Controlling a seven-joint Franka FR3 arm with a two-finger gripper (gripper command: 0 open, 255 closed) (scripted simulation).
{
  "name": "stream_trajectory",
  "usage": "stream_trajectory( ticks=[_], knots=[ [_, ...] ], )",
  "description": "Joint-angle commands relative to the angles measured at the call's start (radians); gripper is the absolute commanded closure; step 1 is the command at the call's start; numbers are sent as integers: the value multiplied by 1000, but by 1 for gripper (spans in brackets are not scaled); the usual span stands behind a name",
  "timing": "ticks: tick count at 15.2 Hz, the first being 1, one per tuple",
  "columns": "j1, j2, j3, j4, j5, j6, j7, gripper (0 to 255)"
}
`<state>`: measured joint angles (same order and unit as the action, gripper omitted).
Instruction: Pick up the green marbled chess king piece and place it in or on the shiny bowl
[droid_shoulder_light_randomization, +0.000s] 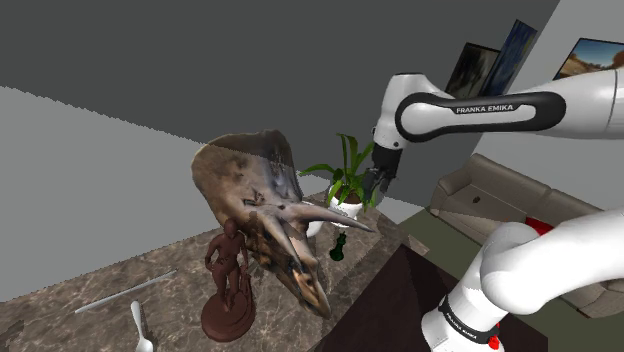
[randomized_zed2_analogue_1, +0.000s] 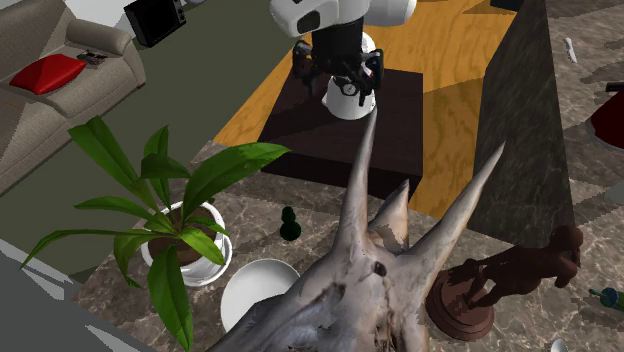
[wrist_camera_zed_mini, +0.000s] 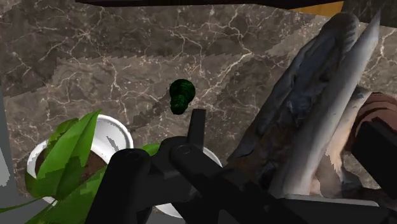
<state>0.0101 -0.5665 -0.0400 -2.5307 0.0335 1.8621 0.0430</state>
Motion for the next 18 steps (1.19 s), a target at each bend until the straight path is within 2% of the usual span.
stream_trajectory(
  ticks=[1, 10, 18],
  knots=[
    [-3, 59, 0, -18, -15, 73, -10, 0],
    [-26, 364, -5, -42, -101, 381, -34, 0],
    [-49, 688, -22, 35, -213, 611, -11, 0]
  ],
)
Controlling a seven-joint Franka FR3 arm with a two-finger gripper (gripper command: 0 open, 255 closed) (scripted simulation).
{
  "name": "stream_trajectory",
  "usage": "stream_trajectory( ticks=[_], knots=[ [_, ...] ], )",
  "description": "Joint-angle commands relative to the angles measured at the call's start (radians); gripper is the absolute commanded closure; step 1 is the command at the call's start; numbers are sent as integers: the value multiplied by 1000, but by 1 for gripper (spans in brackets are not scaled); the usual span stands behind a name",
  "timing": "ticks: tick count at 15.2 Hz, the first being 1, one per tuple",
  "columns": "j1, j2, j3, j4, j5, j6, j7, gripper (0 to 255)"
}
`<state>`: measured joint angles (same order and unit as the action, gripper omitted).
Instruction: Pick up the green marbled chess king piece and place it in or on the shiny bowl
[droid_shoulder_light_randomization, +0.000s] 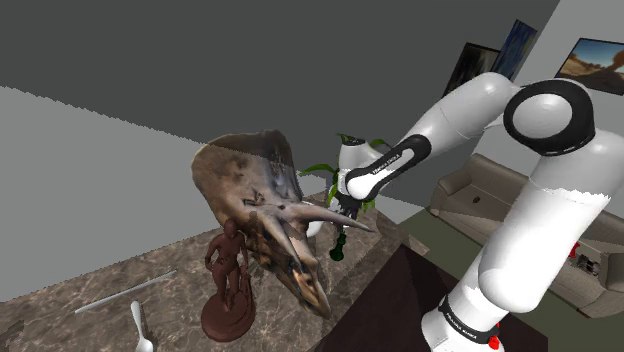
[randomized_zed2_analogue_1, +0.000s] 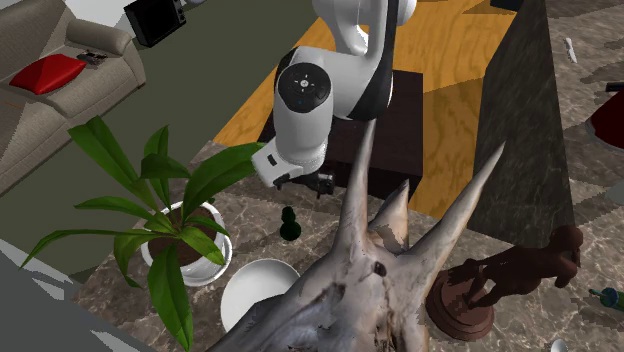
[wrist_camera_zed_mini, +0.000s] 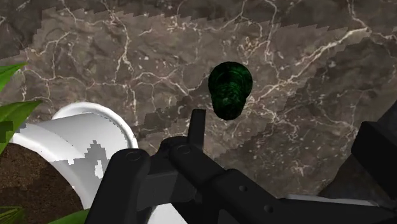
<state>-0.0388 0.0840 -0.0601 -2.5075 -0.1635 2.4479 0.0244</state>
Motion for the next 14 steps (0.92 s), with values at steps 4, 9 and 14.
stream_trajectory(
  ticks=[4, 9, 14],
  knots=[
    [-1, 205, -24, 84, -78, 111, 30, 0],
    [0, 301, -40, 114, -106, 175, 43, 0],
    [-4, 362, -47, 119, -119, 231, 53, 0]
  ],
)
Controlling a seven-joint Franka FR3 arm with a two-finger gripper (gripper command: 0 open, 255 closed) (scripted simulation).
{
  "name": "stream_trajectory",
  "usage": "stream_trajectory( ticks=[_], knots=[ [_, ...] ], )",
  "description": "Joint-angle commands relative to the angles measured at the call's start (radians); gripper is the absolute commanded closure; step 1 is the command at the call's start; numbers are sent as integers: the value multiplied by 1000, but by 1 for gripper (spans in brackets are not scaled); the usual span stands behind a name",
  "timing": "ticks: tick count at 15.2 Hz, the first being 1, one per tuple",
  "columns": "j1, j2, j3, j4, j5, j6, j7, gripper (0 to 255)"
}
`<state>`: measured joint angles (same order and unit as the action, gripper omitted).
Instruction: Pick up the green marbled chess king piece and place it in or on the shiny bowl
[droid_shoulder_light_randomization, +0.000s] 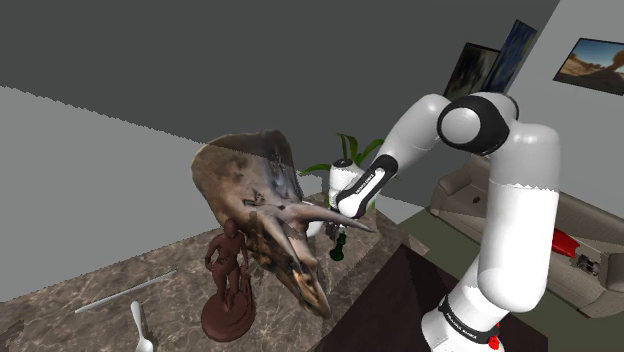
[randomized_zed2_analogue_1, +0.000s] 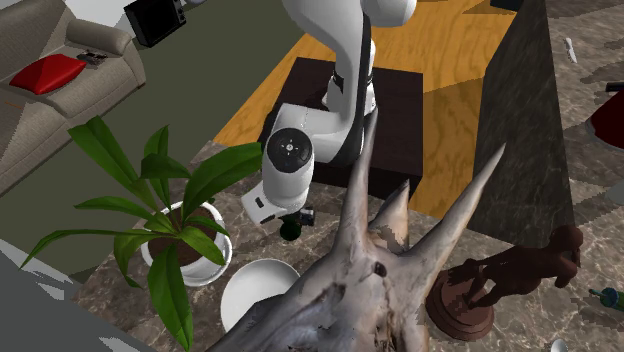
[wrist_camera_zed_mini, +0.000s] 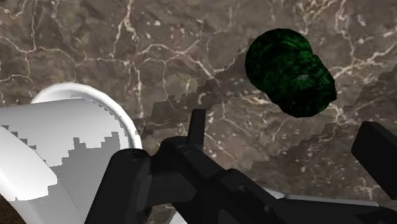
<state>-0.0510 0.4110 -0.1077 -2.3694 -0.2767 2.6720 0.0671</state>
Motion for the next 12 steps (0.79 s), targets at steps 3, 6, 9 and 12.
stream_trajectory(
  ticks=[3, 6, 9, 12],
  knots=[
    [9, 34, 0, -19, -6, 7, 10, 0],
    [9, 35, 0, -19, -5, 7, 10, 0],
    [9, 34, 0, -19, -5, 7, 10, 255],
    [9, 34, 0, -19, -5, 7, 9, 255]
  ],
)
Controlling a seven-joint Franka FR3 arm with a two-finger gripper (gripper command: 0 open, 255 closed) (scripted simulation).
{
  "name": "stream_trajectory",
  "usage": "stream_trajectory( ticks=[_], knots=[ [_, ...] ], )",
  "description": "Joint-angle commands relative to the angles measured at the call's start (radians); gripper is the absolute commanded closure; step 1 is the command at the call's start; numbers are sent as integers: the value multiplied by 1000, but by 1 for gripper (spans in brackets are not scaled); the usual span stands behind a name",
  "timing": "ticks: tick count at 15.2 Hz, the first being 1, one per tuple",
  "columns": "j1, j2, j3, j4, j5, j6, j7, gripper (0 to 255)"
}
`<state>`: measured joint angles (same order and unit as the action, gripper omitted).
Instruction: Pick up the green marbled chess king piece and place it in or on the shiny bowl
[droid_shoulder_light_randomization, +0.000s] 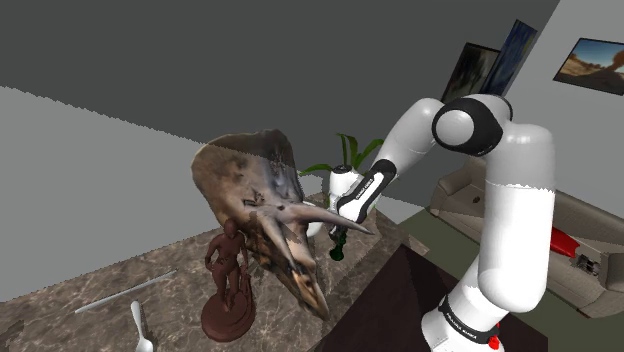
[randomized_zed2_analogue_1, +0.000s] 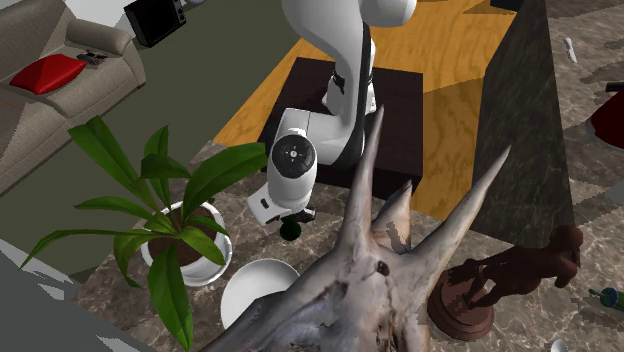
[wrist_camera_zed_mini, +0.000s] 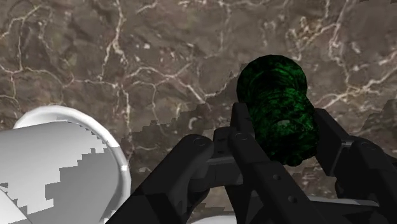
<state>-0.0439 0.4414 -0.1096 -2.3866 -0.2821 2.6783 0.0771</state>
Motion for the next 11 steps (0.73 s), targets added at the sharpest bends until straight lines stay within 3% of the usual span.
stream_trajectory(
  ticks=[1, 5, 11],
  knots=[
    [3, 4, 2, 0, 1, -1, 1, 255],
    [2, 4, 2, -2, 0, 1, 1, 255],
    [-2, -85, 9, -23, 11, -67, -18, 255]
  ],
)
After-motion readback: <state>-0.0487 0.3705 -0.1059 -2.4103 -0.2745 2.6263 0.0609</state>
